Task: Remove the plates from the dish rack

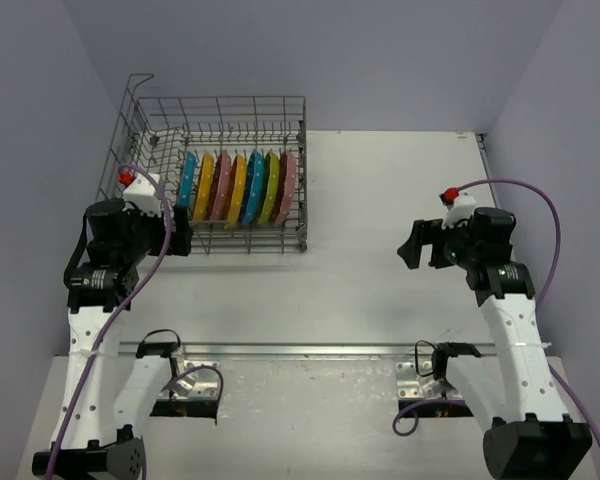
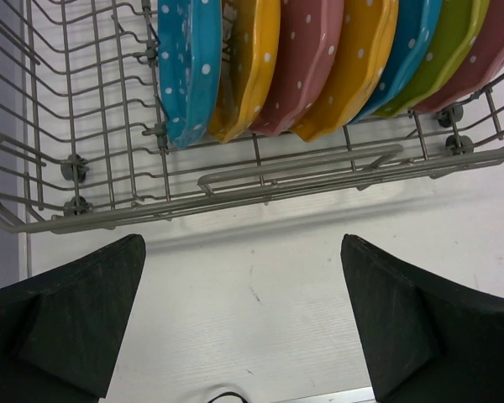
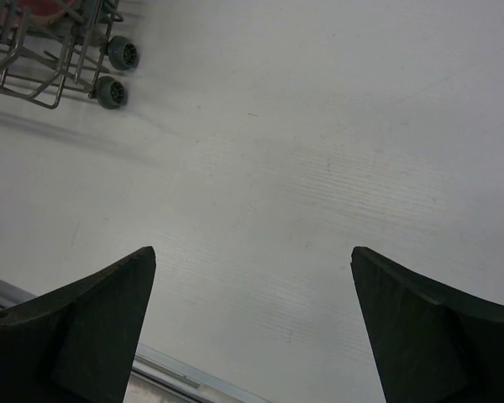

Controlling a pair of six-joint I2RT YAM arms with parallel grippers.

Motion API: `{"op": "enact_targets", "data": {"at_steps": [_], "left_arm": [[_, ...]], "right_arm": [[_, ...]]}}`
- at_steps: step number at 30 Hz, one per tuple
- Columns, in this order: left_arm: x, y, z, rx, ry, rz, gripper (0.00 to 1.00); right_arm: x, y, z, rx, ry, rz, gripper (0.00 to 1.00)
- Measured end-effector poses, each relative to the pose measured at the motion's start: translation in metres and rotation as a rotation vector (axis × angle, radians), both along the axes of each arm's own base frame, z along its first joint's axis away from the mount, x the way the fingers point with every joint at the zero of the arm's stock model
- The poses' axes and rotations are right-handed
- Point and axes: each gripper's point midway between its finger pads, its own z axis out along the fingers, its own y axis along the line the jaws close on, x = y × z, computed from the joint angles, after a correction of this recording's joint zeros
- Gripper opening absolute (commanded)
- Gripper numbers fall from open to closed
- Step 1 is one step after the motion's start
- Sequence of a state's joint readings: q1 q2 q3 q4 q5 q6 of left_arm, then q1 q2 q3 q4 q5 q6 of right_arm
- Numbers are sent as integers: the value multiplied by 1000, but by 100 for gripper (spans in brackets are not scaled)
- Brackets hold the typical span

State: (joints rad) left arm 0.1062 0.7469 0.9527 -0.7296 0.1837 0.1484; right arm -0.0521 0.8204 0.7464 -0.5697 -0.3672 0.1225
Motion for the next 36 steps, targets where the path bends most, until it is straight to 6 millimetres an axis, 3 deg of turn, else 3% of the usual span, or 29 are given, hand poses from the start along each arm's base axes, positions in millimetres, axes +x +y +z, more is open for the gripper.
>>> {"op": "enact_targets", "data": {"at_steps": [3, 6, 9, 17, 23, 36], "left_arm": [[4, 3, 3, 4, 18, 17, 96], [15, 9, 22, 17, -1, 44, 92], [31, 15, 40, 30, -21, 60, 88], [77, 25, 59, 48, 11, 79, 69], [106, 30, 35, 51, 101, 86, 63], [140, 26, -32, 13, 268, 44, 58]], "right_arm": [[0, 0, 0, -6, -3, 5, 99], [0, -1, 0, -11, -4, 8, 99], [0, -1, 0, -14, -5, 11, 99], [-2, -1, -4, -19, 10, 17, 99], [-2, -1, -6, -23, 19, 20, 99], [-3, -1, -8, -25, 29, 21, 99]]}}
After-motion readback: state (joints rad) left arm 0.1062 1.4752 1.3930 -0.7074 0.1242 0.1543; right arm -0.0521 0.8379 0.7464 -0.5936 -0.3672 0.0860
